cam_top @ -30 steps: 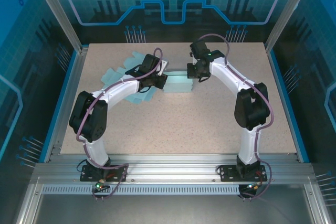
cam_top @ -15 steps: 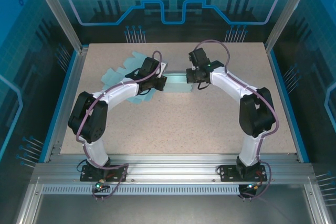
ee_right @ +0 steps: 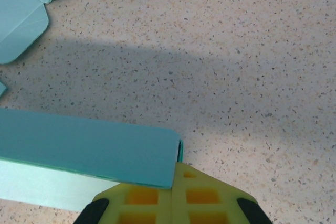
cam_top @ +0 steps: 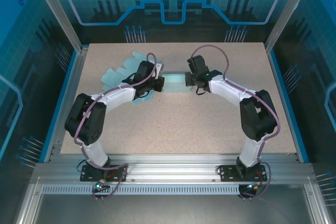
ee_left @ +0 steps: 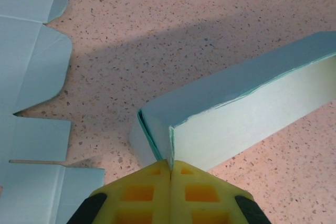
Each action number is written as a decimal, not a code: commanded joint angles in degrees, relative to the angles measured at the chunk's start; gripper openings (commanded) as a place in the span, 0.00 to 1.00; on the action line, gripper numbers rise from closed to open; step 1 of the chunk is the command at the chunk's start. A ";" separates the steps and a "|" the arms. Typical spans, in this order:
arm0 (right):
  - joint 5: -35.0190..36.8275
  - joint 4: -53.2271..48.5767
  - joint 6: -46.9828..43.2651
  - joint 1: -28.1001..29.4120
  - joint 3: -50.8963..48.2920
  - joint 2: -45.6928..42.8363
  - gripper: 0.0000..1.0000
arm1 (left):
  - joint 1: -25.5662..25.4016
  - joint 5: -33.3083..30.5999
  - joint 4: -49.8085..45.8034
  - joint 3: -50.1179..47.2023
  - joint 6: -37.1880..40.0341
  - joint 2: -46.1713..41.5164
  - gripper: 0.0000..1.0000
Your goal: Fold the paper box
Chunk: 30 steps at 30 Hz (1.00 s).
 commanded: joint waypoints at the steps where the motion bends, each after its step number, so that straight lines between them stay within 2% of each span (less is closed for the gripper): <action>1: -3.50 -7.43 -0.57 2.22 -3.22 5.08 0.00 | 0.48 6.64 0.82 -2.94 -2.85 -1.86 0.16; 3: -3.17 -7.63 -0.41 2.27 -2.79 5.36 0.00 | 0.75 8.66 2.08 -3.82 -3.99 -3.35 0.38; 8: -2.09 -8.28 -0.47 2.36 -1.89 5.02 0.00 | 0.83 11.50 2.91 -4.61 -7.02 -7.22 0.70; 12: -1.70 -8.30 -0.56 2.47 -1.82 4.40 0.00 | 0.76 10.98 3.06 -4.70 -10.22 -10.67 0.82; 15: -1.47 -8.38 -0.65 2.71 -1.81 4.14 0.00 | 0.79 7.20 2.16 -3.89 -12.56 -12.40 0.89; 20: -1.35 -8.30 -0.67 2.87 -1.81 4.22 0.00 | 1.10 -1.56 -1.85 -0.04 -16.20 -11.01 0.94; 23: -1.30 -8.09 -0.74 3.12 -1.89 4.32 0.00 | 2.20 -1.47 -2.90 3.01 -18.27 -7.42 0.92; 27: -1.08 -8.30 -0.79 3.39 -1.55 4.73 0.00 | 3.35 0.33 -1.29 5.14 -20.74 -2.66 0.81; 30: -0.87 -8.46 -0.92 3.52 -1.28 4.81 0.00 | 3.49 1.00 -0.88 6.67 -21.11 0.60 0.78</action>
